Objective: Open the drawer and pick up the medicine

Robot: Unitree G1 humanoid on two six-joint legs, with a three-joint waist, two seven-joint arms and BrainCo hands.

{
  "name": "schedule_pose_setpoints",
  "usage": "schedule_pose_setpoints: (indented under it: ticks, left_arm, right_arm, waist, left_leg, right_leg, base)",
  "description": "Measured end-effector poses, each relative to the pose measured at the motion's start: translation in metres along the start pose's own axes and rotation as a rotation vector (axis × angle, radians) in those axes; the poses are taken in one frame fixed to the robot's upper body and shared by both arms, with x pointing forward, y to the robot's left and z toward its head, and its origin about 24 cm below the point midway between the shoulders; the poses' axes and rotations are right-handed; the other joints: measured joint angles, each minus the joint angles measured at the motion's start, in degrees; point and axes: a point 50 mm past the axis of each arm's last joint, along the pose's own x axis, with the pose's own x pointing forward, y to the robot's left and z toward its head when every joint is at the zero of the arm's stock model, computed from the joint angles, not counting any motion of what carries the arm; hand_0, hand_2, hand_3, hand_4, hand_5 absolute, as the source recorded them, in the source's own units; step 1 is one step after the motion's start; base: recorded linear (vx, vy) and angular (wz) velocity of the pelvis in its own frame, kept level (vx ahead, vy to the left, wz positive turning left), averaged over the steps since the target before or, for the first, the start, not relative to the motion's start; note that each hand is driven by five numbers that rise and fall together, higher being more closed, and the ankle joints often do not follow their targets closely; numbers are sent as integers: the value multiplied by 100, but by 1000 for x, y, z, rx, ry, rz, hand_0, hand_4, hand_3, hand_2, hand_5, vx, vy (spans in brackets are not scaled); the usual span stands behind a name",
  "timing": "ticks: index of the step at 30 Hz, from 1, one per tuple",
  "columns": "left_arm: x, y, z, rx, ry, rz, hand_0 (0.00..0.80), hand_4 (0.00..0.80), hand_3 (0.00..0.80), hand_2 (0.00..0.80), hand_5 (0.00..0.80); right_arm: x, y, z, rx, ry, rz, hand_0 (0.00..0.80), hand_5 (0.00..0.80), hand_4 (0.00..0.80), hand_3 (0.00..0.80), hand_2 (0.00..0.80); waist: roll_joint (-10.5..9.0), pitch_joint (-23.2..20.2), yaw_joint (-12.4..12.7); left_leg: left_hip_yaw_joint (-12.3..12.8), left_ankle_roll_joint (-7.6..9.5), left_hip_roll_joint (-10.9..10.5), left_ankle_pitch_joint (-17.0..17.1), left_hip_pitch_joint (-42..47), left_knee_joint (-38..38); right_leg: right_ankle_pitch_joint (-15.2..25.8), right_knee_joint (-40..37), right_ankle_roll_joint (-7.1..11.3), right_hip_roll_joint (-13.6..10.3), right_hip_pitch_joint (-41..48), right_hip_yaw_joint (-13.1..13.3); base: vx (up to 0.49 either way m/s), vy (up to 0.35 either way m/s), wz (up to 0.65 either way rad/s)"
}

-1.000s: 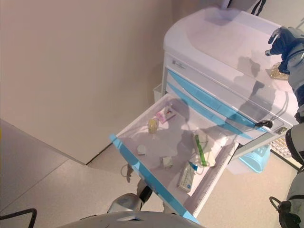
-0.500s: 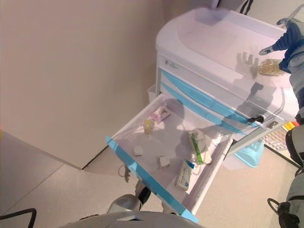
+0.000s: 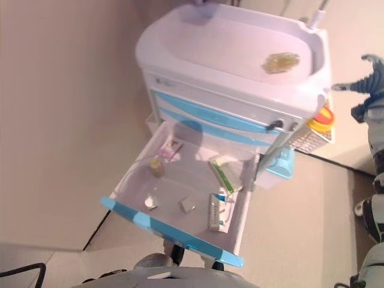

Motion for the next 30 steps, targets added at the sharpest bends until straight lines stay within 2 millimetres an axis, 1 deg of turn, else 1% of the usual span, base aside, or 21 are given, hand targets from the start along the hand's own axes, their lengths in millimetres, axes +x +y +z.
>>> schedule_pose_setpoints:
  ticks: [2, 4, 5, 7, 8, 9, 10, 12, 15, 20, 22, 23, 24, 26, 27, 30]
  left_arm:
    - [0, 1, 1, 1, 4, 3, 0, 0, 0, 0, 0]
    - [0, 1, -2, 3, 21, 5, 0, 0, 0, 0, 0]
    - [0, 2, -4, 1, 31, 6, 0, 0, 0, 0, 0]
    - [1, 1, -4, 7, 35, 5, 0, 0, 0, 0, 0]
    - [1, 0, -5, 9, 37, 2, 0, 0, 0, 0, 0]
    - [1, -1, -5, 12, 38, 1, 0, 0, 0, 0, 0]
    - [1, -2, -6, 17, 41, -1, 0, 0, 0, 0, 0]
    - [2, -6, -7, 22, 46, -7, 0, 0, 0, 0, 0]
    - [3, -9, -8, 17, 48, -7, 0, 0, 0, 0, 0]
    - [3, -9, -10, 10, 41, -1, 0, 0, 0, 0, 0]
    - [3, -8, -12, 5, 44, 4, 0, 0, 0, 0, 0]
    - [2, -8, -14, 2, 48, 4, 0, 0, 0, 0, 0]
    - [3, -9, -15, -3, 51, 4, 0, 0, 0, 0, 0]
    - [3, -11, -17, -13, 61, 2, 0, 0, 0, 0, 0]
    - [3, -12, -17, -11, 63, 1, 0, 0, 0, 0, 0]
    - [3, -14, -19, -4, 75, 4, 0, 0, 0, 0, 0]
  right_arm:
    - [-7, 7, -23, 88, 67, 14, 0, 0, 0, 0, 0]
    - [-17, 23, -48, 185, 140, 44, 0, 0, 0, 0, 0]
    - [-24, 34, -59, 237, 172, 62, 0, 0, 0, 0, 0]
    - [-42, 63, -84, 288, 242, 125, 0, 0, 0, 0, 0]
    - [-52, 78, -95, 296, 274, 161, 0, 0, 0, 0, 0]
    - [-66, 94, -107, 309, 300, 197, 0, 0, 0, 0, 0]
    - [-80, 112, -117, 323, 333, 241, 0, 0, 0, 0, 0]
    - [-105, 137, -134, 352, 391, 313, 0, 0, 0, 0, 0]
    - [-138, 166, -152, 412, 473, 388, 0, 0, 0, 0, 0]
    - [-194, 199, -183, 445, 645, 472, 0, 0, 0, 0, 0]
    - [-229, 218, -194, 446, 741, 527, 0, 0, 0, 0, 0]
    - [-247, 228, -198, 437, 787, 570, 0, 0, 0, 0, 0]
    - [-267, 237, -201, 412, 830, 623, 0, 0, 0, 0, 0]
    - [-297, 248, -204, 347, 876, 732, 0, 0, 0, 0, 0]
    - [-307, 252, -205, 318, 886, 777, 0, 0, 0, 0, 0]
    - [-330, 256, -208, 285, 951, 822, 0, 0, 0, 0, 0]
  waist:
    - [20, -12, -140]
    - [27, -16, -282]
    - [27, -18, -347]
    - [57, -39, -464]
    - [81, -57, -483]
    - [101, -83, -484]
    - [111, -122, -476]
    - [179, -163, -486]
    - [251, -210, -496]
    - [243, -240, -493]
    - [216, -288, -492]
    - [210, -323, -484]
    - [218, -354, -480]
    - [251, -416, -476]
    - [267, -436, -480]
    - [303, -486, -492]
  left_leg:
    - [172, 2, 31, -45, 65, -1]
    - [303, -7, 67, -86, 108, -1]
    - [341, -18, 86, -99, 121, -3]
    - [458, -41, 119, -120, 141, -4]
    - [477, -49, 133, -131, 146, -20]
    - [566, -59, 154, -142, 157, -10]
    - [590, -71, 172, -152, 157, -12]
    - [631, -79, 191, -157, 157, -4]
    - [733, -89, 209, -168, 169, -4]
    - [763, -88, 217, -186, 178, -20]
    - [777, -110, 230, -205, 180, -22]
    - [798, -135, 237, -226, 182, -21]
    - [822, -126, 244, -231, 192, -19]
    - [851, -111, 252, -245, 224, -20]
    - [862, -111, 256, -248, 229, -21]
    - [867, -118, 266, -254, 234, -19]
  right_leg:
    - [29, -13, -6, 38, -3, 147]
    - [90, -101, -1, 65, 11, 299]
    - [103, -107, -13, 69, 9, 342]
    - [116, -109, -32, 84, -7, 409]
    - [124, -111, -44, 98, -16, 453]
    - [131, -110, -53, 114, -48, 516]
    - [134, -108, -58, 131, -59, 534]
    - [151, -110, -81, 149, -88, 582]
    - [174, -112, -112, 160, -102, 640]
    - [161, -112, -91, 159, -99, 654]
    - [159, -111, -92, 165, -102, 661]
    - [160, -111, -92, 165, -110, 654]
    - [160, -106, -93, 162, -116, 641]
    - [160, -104, -93, 156, -108, 625]
    - [160, -104, -93, 155, -109, 622]
    - [160, -104, -95, 159, -112, 606]
  base:
    - [-67, -23, -47]
    - [-53, -21, -43]
    - [-51, -22, -29]
    - [-51, -27, -21]
    - [-34, -26, -24]
    - [-36, -30, -25]
    - [-35, -35, -24]
    - [-44, -37, -15]
    - [-47, -32, -11]
    - [-14, -12, -1]
    - [-5, -20, -5]
    - [0, -19, -11]
    - [6, -12, -15]
    - [9, -5, -15]
    - [11, 2, -10]
    - [3, 1, -2]
